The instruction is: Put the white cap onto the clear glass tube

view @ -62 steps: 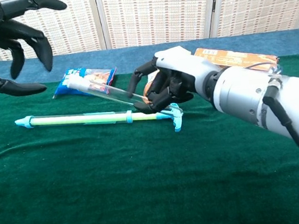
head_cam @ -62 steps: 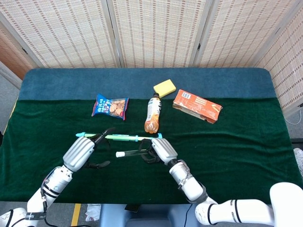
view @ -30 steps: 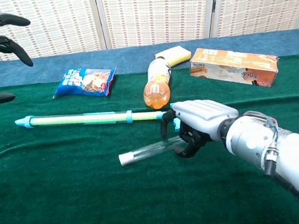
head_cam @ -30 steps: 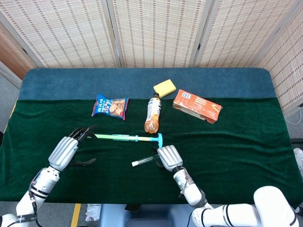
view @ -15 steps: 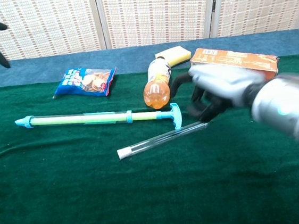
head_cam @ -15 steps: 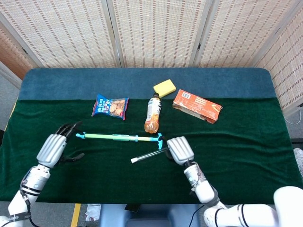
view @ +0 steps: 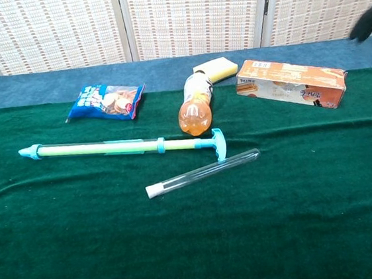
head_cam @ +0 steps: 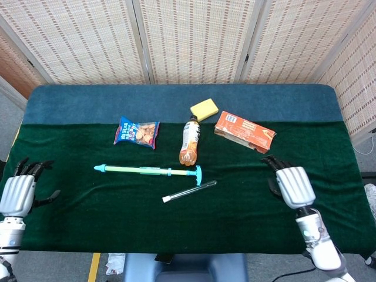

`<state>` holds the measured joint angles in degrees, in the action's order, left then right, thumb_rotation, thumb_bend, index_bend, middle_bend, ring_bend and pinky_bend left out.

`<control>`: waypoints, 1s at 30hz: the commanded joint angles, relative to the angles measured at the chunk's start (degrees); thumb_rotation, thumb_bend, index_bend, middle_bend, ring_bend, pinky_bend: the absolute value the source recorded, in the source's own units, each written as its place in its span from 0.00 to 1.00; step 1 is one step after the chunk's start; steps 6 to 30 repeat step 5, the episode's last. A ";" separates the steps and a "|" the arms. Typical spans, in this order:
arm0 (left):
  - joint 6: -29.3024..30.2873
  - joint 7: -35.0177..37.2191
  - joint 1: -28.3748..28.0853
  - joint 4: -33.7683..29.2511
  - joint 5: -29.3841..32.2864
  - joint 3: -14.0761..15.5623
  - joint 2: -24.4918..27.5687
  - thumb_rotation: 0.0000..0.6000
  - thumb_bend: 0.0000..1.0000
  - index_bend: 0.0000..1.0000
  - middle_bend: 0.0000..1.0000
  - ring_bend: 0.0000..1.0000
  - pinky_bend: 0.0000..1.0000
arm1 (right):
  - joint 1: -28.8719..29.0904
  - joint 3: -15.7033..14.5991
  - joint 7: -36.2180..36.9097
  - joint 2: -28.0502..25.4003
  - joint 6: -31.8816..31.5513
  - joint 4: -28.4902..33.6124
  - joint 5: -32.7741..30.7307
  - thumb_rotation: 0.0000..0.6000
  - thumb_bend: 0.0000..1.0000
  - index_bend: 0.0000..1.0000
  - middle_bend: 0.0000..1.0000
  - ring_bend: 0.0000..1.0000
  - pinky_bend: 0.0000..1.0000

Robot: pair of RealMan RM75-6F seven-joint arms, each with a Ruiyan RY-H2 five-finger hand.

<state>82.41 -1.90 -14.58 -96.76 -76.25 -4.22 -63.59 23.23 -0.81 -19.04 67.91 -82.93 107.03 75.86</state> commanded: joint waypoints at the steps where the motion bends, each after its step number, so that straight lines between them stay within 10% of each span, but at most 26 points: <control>1: 2.38 -1.29 2.69 -0.68 -0.67 1.77 0.57 1.00 0.25 0.22 0.36 0.22 0.08 | -5.94 -3.43 4.80 -2.63 -5.24 -2.25 4.27 1.00 0.59 0.16 0.14 0.19 0.28; 30: 5.34 -2.38 5.29 -1.49 -2.25 2.96 0.00 1.00 0.25 0.18 0.34 0.19 0.06 | -10.17 -5.06 9.33 -3.67 -8.36 -3.56 6.56 1.00 0.59 0.16 0.14 0.19 0.26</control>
